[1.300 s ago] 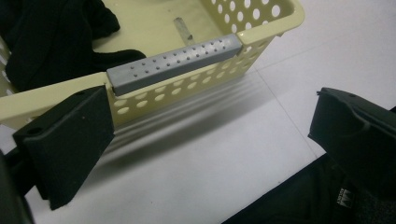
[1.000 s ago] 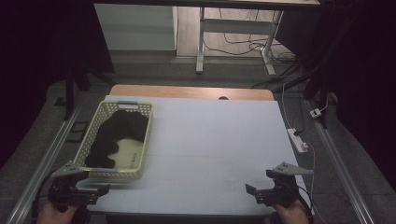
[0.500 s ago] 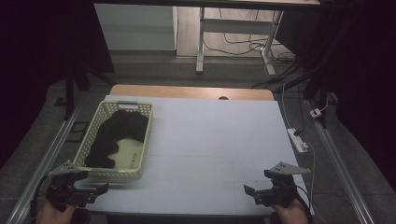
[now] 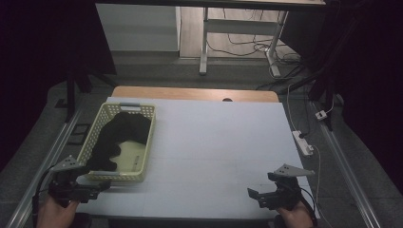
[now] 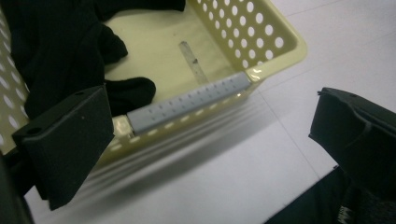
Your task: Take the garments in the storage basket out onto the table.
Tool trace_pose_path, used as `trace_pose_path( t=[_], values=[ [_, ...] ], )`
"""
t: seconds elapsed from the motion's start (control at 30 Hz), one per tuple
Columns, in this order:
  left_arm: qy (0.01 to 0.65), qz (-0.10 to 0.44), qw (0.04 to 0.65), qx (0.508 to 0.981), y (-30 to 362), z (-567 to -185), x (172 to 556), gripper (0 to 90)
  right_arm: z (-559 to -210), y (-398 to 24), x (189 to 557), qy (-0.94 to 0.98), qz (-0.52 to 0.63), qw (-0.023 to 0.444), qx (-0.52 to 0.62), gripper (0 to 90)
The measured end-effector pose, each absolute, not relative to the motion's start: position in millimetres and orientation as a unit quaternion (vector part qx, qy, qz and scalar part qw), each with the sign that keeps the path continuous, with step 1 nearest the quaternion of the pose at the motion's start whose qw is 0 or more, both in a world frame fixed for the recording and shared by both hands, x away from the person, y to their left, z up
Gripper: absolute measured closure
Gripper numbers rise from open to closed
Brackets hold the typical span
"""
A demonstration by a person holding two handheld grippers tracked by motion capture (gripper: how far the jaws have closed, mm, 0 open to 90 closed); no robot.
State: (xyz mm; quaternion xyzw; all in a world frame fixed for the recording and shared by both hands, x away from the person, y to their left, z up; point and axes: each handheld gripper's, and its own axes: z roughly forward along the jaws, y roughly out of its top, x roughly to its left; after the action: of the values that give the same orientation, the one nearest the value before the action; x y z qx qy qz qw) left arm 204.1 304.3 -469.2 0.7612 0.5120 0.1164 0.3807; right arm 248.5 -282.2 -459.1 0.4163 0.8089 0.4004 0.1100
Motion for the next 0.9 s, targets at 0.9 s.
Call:
trace_pose_path(
  t=[0.9],
  values=[
    [0.508,0.140,0.377,0.762,308.8,-469.9,277.9,0.0,-459.7,-281.5,251.3,0.810,0.399,0.102,0.418,0.0]
  ],
)
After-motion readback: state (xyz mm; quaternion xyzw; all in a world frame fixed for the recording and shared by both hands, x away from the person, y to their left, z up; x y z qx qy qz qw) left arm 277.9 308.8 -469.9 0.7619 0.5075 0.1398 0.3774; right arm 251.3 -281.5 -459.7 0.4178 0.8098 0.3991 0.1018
